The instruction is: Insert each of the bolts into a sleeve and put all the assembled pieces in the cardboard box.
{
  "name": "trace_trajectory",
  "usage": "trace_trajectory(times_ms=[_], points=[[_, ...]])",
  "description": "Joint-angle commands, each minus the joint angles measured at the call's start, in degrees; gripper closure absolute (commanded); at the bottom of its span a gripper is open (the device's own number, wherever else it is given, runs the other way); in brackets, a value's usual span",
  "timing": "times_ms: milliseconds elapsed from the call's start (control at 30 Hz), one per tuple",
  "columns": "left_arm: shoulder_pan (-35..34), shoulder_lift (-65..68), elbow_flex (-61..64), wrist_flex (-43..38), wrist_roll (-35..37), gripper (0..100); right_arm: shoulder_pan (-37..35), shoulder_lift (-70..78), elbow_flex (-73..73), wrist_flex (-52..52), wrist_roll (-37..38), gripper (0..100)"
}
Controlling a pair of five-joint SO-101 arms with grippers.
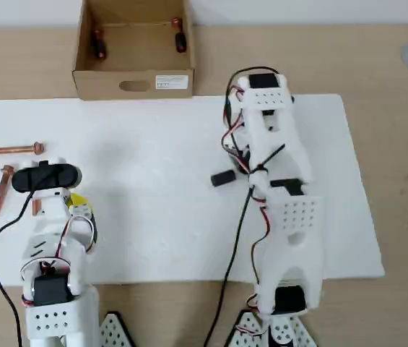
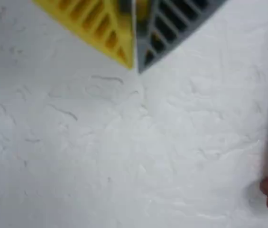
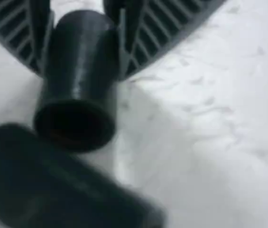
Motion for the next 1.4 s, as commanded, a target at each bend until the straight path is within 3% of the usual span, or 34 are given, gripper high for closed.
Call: trace_trajectory(times_ms=[0,367,633,933,1367], points=[[0.0,-0.4,0.6,0.2,-0.5,100,2.2,-0.1,-2.3,0.0,2.5,96.5],[0.0,-0.4,0.6,0.2,-0.5,100,2.7,-0.1,-2.2,0.1,3.5,97.5],[0.0,-0.4,0.6,0.2,-0.5,100,2.8,-3.2,-5.1,3.7,8.8,98.9],[0.0,-0.4,0.6,0.2,-0.5,100,2.5,-22.1,-0.4,3.7,16.7,98.9],[0.0,-0.4,0.6,0.2,-0.5,99,2.7,-57.9,23.7,3.7,30.4,98.9]])
